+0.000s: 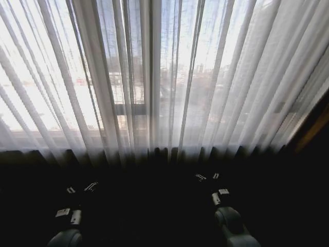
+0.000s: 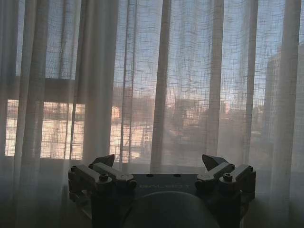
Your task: Open the curtains by pulling them apart, changing their state from closed to fully open.
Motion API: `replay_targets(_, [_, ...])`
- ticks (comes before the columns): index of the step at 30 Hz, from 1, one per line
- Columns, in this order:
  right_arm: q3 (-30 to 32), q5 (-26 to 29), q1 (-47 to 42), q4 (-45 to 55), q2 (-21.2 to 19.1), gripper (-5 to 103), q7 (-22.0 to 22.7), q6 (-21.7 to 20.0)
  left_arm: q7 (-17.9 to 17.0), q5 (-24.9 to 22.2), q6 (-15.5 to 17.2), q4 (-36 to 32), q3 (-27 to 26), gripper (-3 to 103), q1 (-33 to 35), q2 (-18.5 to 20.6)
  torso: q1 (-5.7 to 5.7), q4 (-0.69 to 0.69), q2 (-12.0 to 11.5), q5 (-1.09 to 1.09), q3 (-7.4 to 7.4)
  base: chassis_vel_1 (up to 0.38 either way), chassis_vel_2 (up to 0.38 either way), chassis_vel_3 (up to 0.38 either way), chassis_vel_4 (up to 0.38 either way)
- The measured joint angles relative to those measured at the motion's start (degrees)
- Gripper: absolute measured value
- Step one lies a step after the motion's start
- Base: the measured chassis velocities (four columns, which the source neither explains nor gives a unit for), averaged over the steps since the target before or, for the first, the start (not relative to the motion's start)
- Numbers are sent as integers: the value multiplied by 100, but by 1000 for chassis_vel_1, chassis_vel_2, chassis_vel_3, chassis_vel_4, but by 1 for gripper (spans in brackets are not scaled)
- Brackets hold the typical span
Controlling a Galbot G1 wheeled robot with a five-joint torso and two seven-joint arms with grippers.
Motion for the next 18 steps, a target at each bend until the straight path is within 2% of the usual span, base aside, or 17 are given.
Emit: replay_targets(18, [161, -127, -336, 322, 55, 100, 27, -36, 0, 0, 0, 0, 0, 100, 0, 0, 0, 0, 1, 1, 0, 0, 0, 0, 0])
